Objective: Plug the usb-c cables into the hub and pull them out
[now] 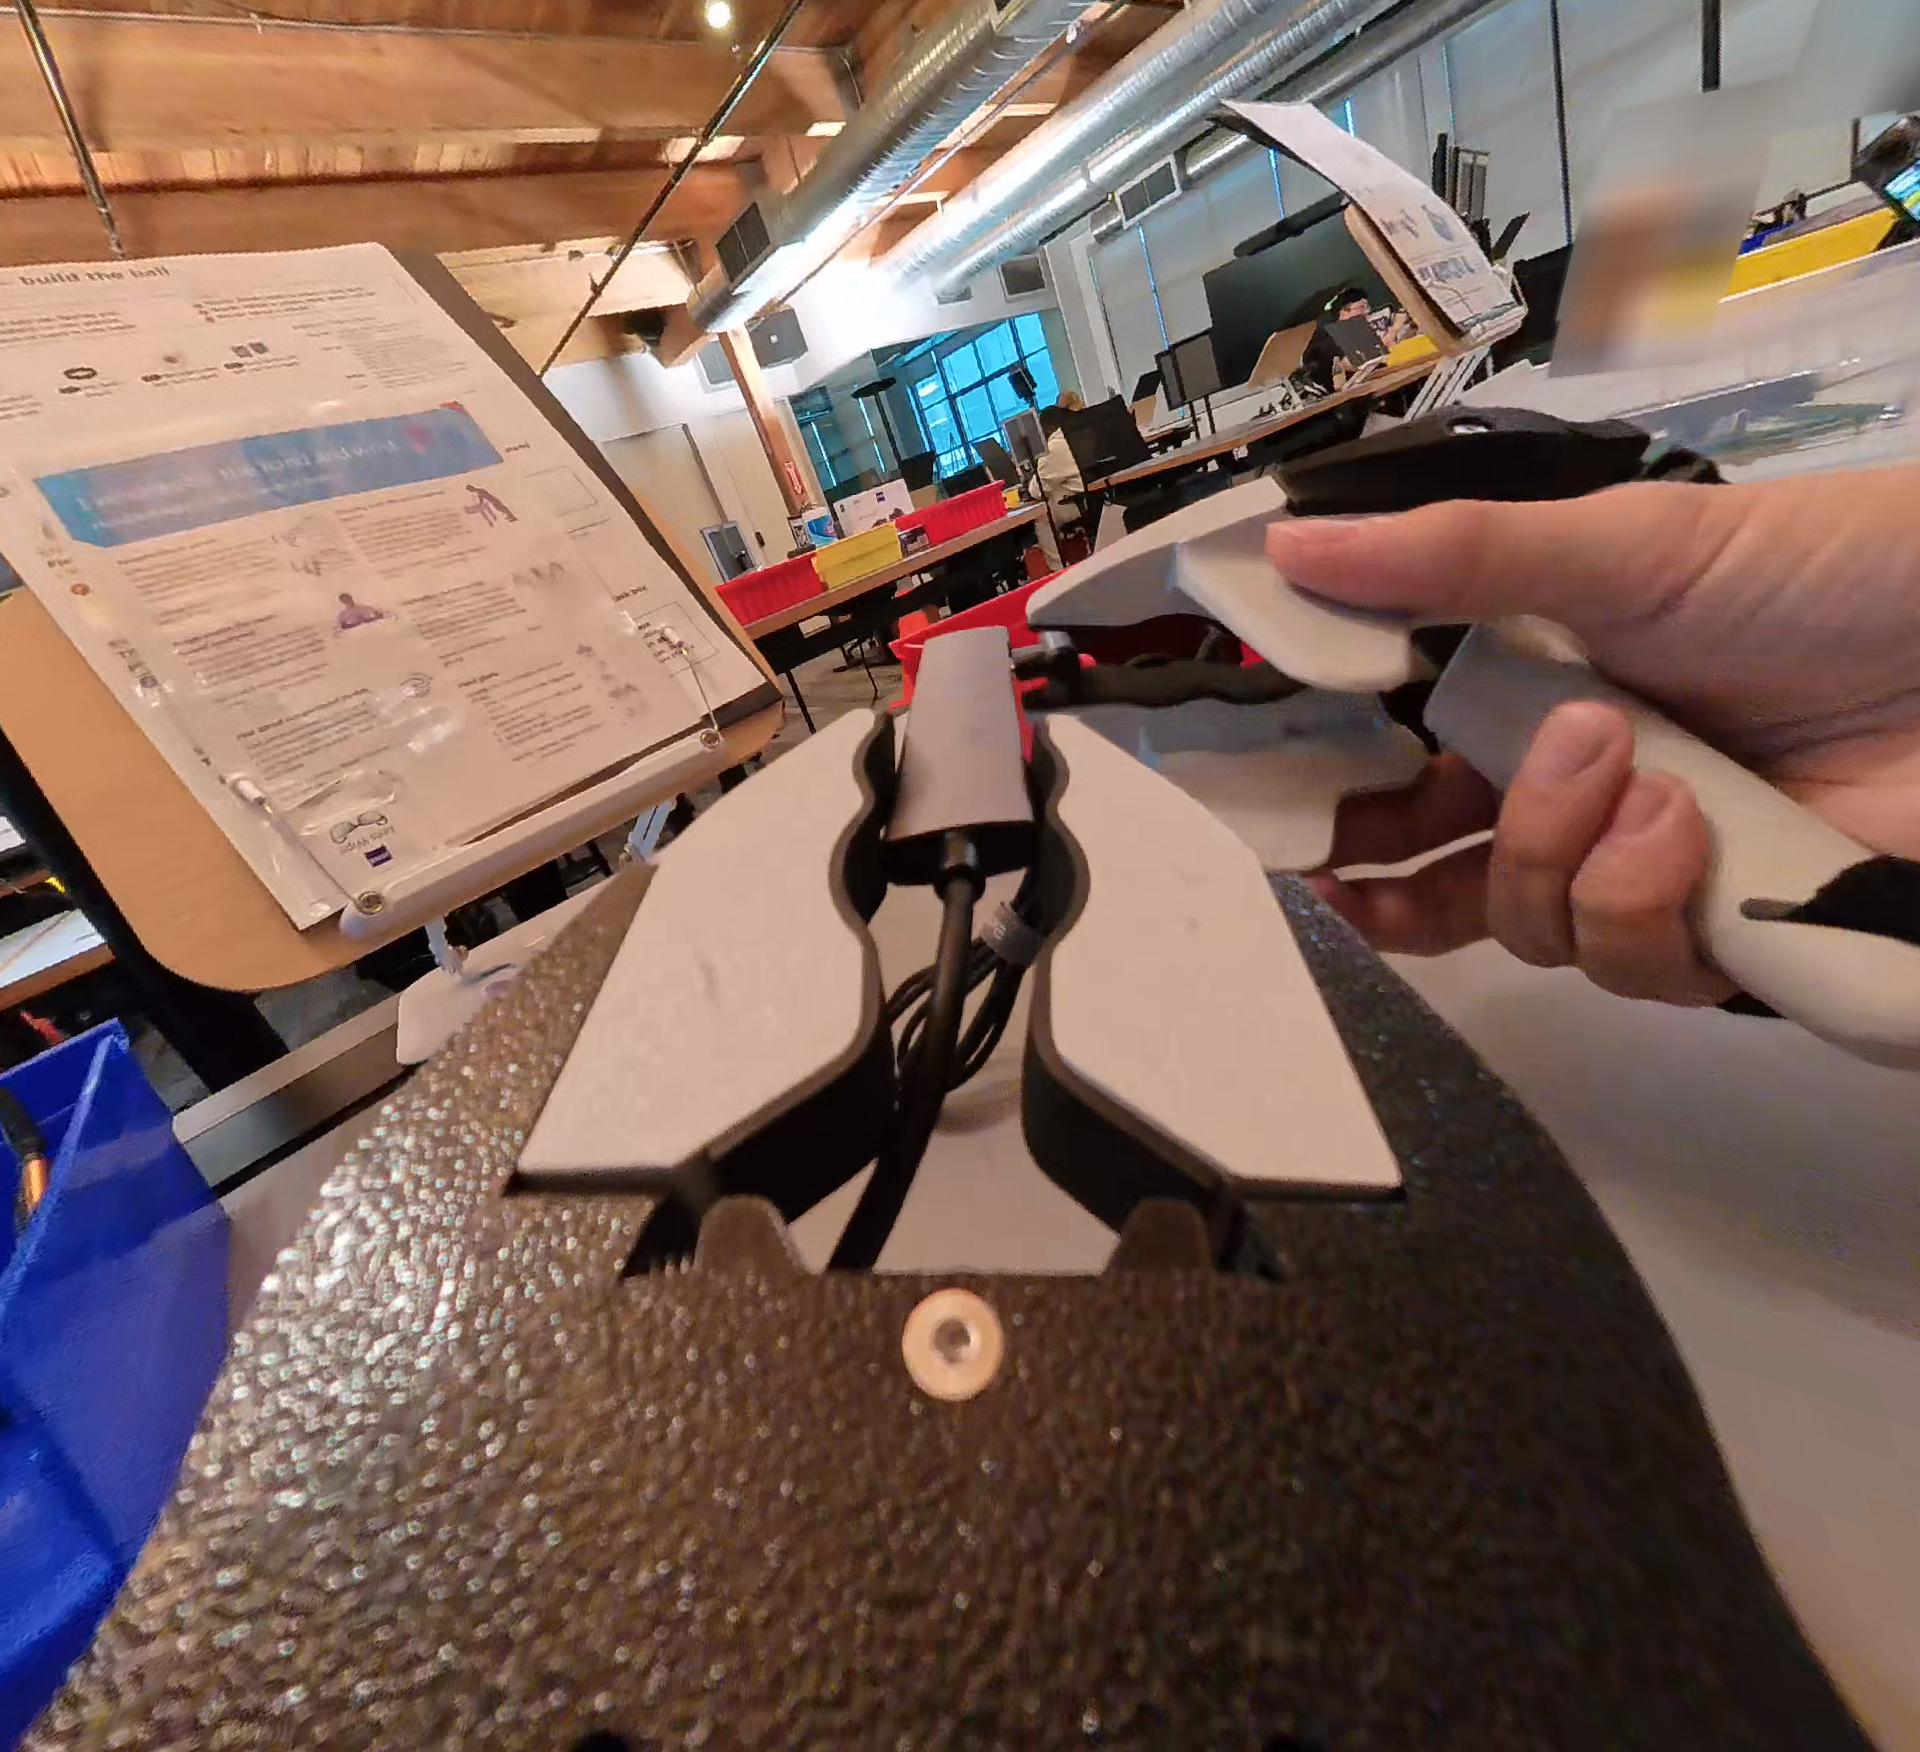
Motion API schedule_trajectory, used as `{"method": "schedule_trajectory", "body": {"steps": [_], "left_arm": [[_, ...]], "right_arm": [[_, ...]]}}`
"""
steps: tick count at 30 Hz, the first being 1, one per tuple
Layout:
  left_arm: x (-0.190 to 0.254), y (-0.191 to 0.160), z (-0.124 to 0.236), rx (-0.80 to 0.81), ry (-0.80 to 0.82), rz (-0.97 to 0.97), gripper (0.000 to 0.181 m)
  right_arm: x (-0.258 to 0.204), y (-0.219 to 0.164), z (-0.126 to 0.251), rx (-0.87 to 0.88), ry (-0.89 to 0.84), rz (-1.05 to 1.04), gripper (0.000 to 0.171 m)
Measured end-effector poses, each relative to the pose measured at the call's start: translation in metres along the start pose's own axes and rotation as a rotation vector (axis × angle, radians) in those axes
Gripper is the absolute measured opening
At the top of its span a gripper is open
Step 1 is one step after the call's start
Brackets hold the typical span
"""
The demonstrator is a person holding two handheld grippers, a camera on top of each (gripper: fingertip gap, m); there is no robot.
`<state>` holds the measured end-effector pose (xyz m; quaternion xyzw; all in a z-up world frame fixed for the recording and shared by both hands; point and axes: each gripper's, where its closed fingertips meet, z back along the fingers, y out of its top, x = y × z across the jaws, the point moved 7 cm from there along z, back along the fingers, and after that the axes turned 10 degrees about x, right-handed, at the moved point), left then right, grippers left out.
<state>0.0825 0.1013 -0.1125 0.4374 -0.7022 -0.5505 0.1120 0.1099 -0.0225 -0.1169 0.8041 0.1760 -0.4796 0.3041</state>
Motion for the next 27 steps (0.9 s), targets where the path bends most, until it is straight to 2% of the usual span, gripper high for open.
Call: {"method": "schedule_trajectory", "body": {"steps": [3,11,16,20,27], "left_arm": [[0.002,-0.001,0.000,-0.009,-0.001,-0.023,0.024],[0.002,-0.007,0.002,-0.043,0.011,-0.050,0.024],[0.001,-0.020,0.000,-0.150,-0.002,0.050,0.026],[-0.001,-0.019,0.000,-0.175,0.001,-0.043,0.027],[0.004,-0.009,-0.003,-0.183,-0.010,-0.032,0.028]], "right_arm": [[0.002,-0.002,0.002,0.040,-0.002,-0.087,0.010],[0.009,-0.006,0.001,0.024,-0.003,-0.187,0.008],[0.017,-0.005,0.006,0.004,0.011,-0.081,0.009],[0.010,-0.002,0.009,-0.077,0.008,0.060,0.009],[-0.001,0.004,0.017,-0.120,0.004,0.134,0.009]]}}
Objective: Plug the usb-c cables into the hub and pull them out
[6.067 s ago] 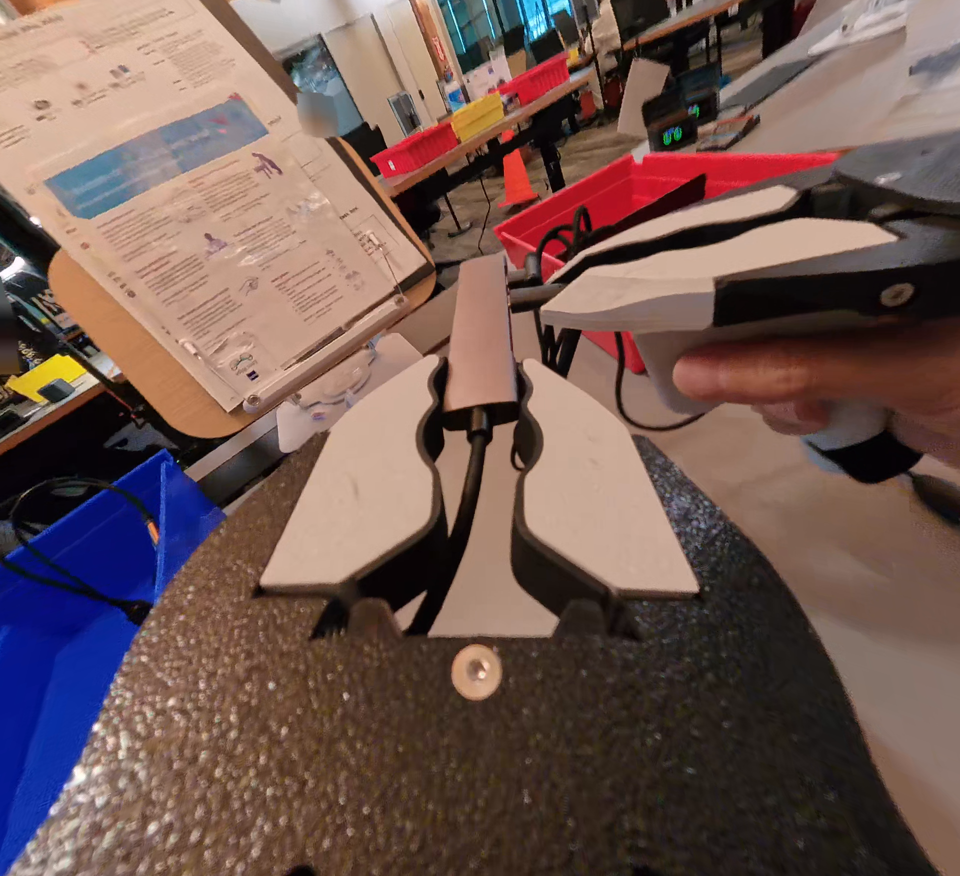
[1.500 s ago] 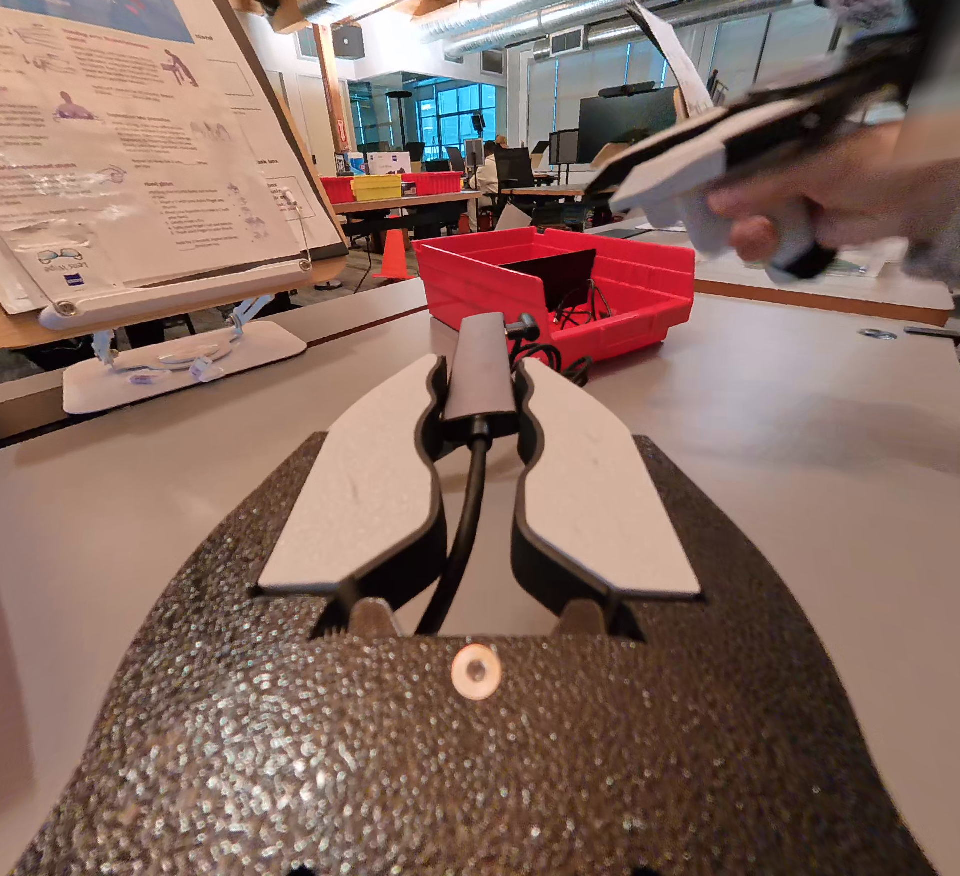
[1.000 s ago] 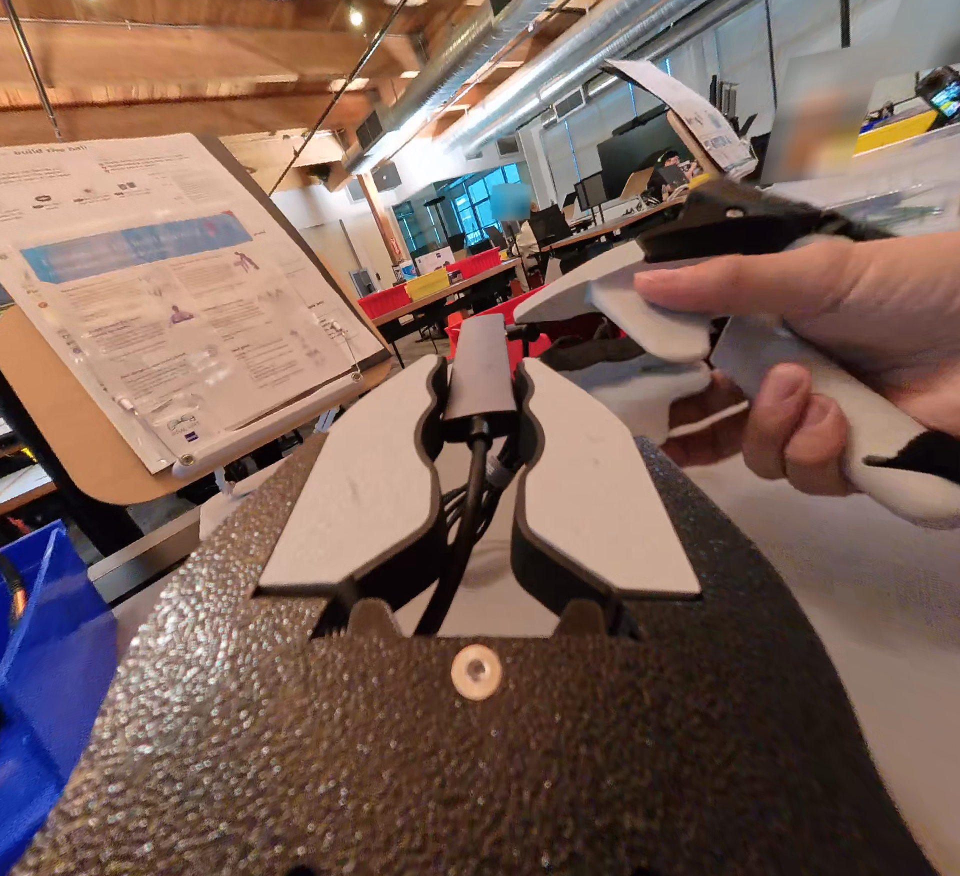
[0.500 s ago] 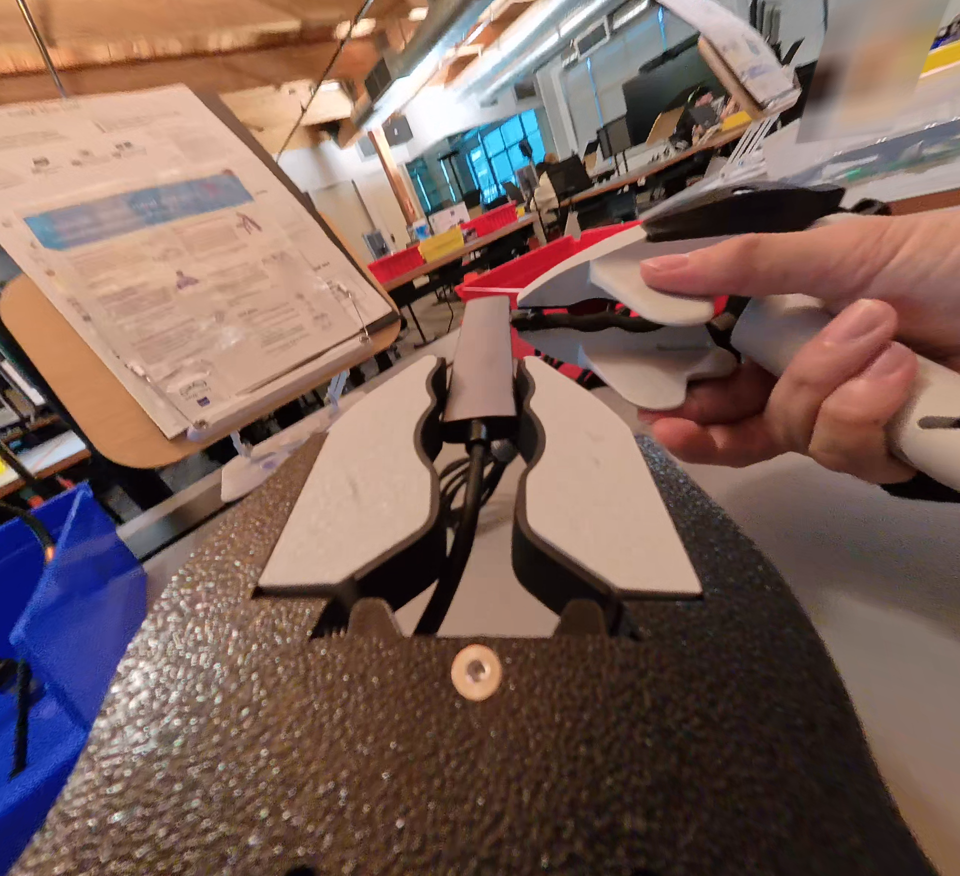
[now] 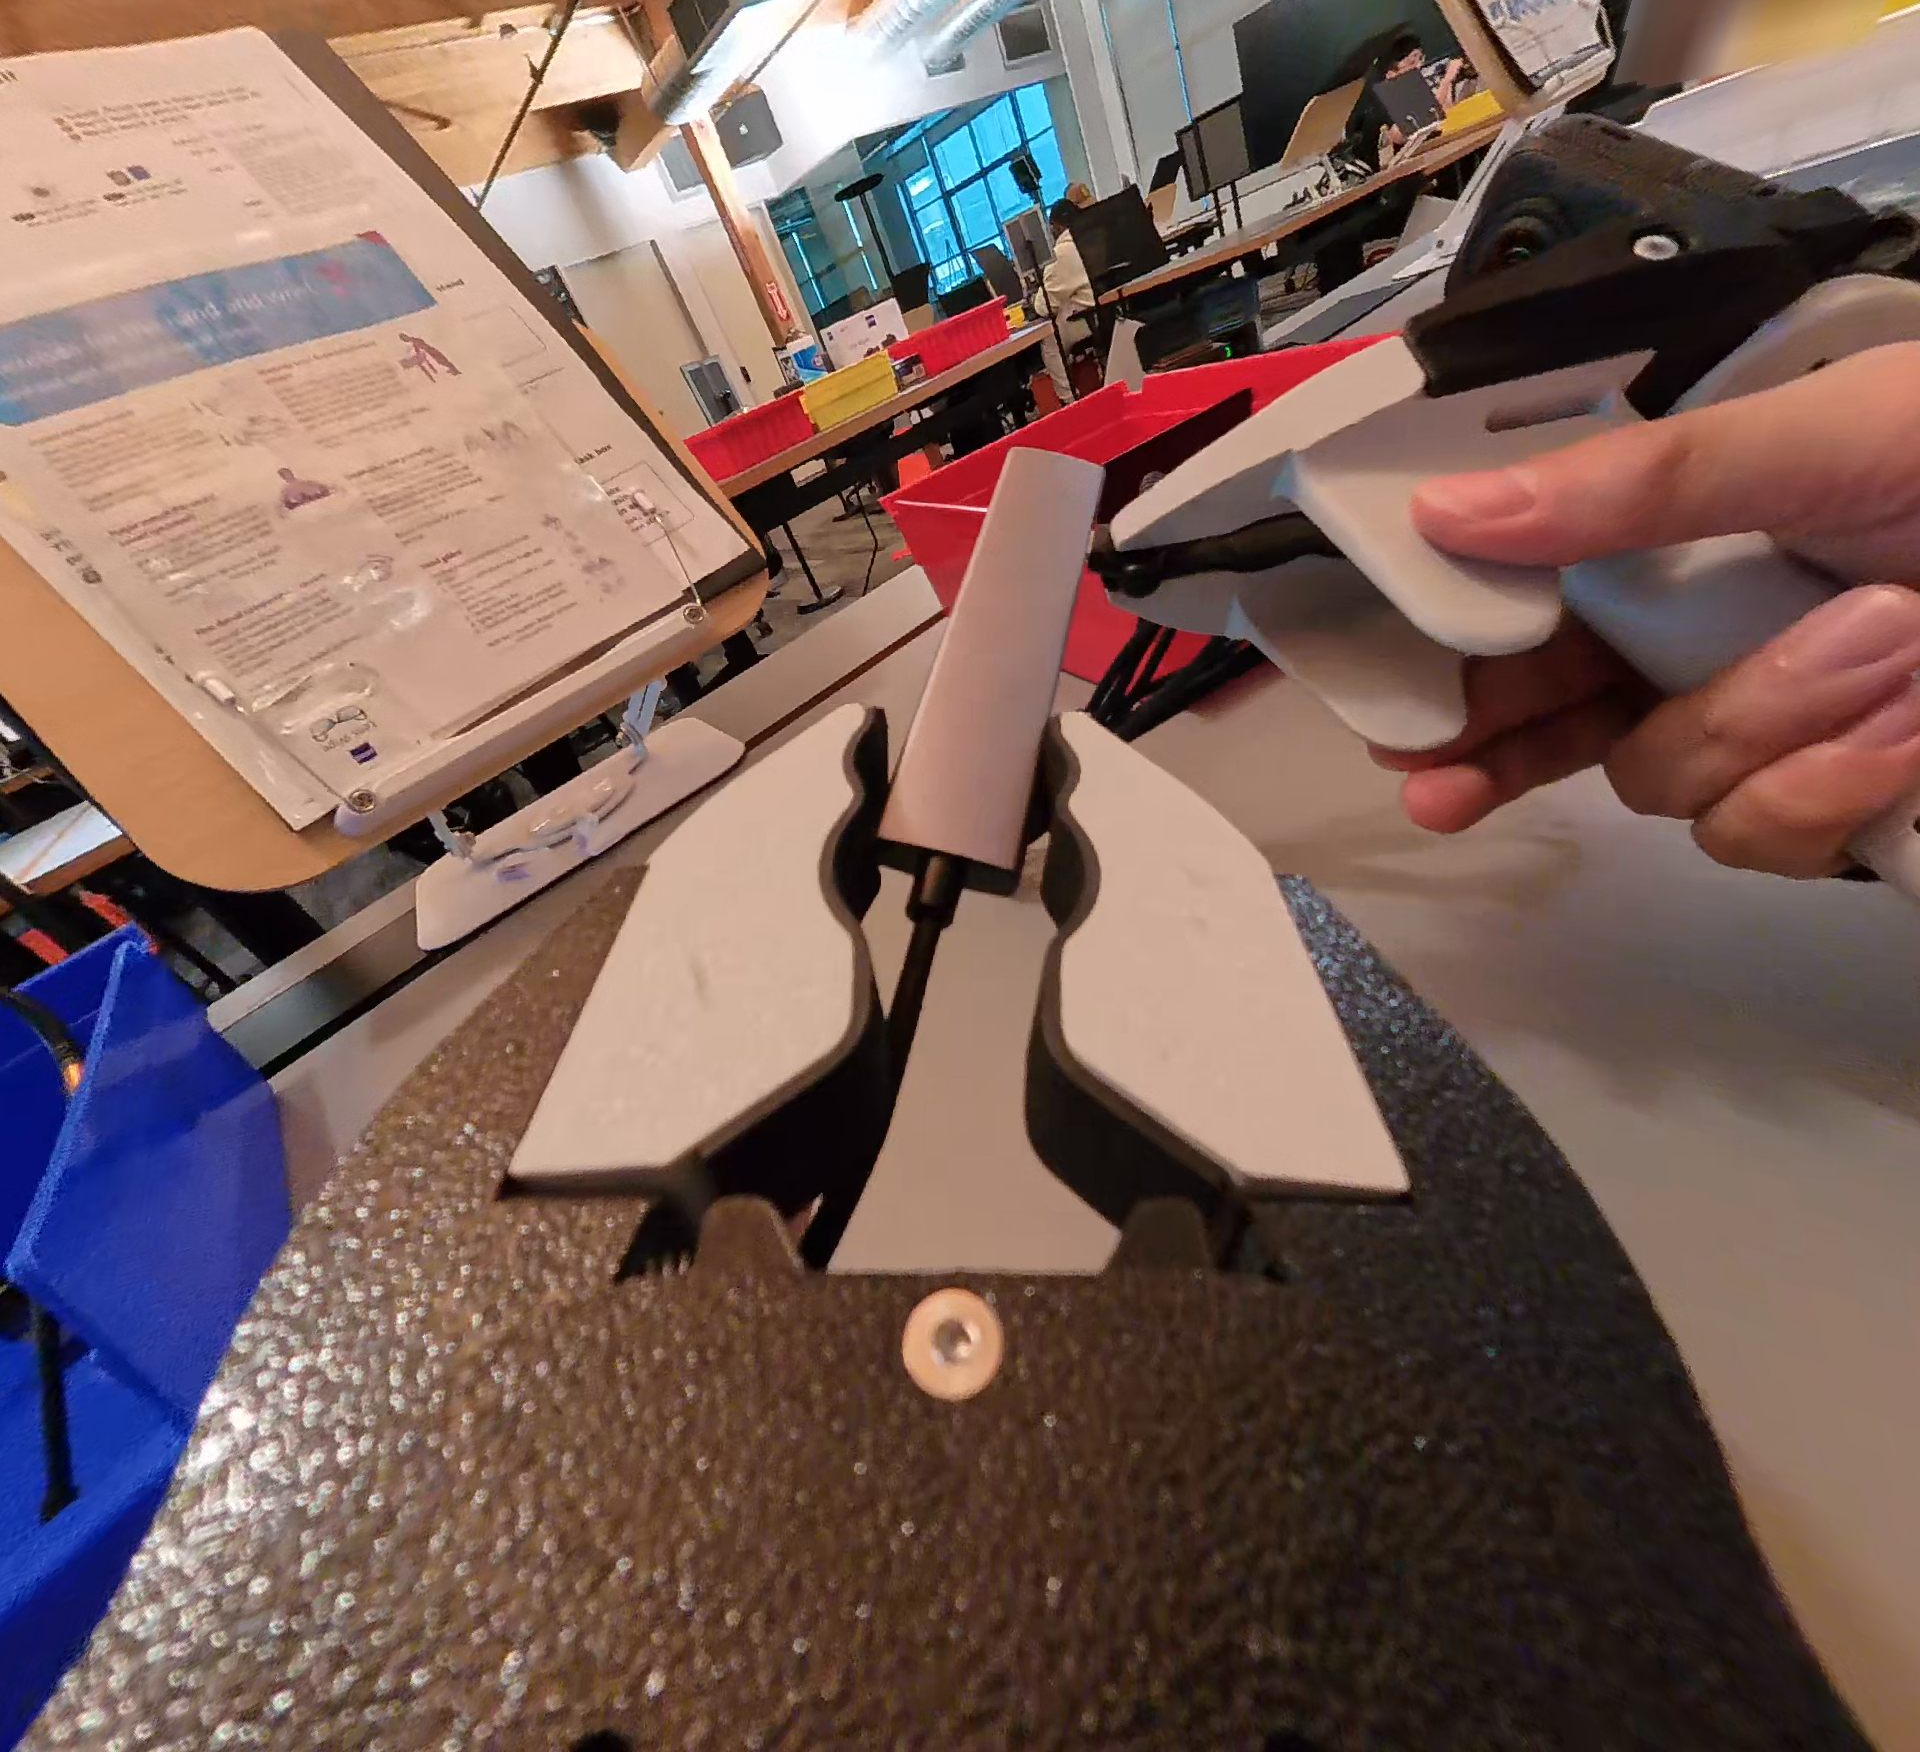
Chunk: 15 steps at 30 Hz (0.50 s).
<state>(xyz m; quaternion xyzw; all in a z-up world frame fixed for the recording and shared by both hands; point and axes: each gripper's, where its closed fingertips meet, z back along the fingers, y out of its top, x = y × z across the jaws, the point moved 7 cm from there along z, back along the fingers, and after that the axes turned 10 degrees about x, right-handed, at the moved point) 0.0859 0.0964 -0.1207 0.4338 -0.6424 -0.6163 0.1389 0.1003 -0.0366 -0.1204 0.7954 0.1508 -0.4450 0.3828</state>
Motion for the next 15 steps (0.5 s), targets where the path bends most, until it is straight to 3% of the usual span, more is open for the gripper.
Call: {"method": "schedule_trajectory", "body": {"steps": [15], "left_arm": [[0.010,0.002,-0.005,-0.031,-0.035,0.136,0.027]], "right_arm": [[0.000,0.004,0.015,-0.007,-0.018,-0.002,0.009]]}}
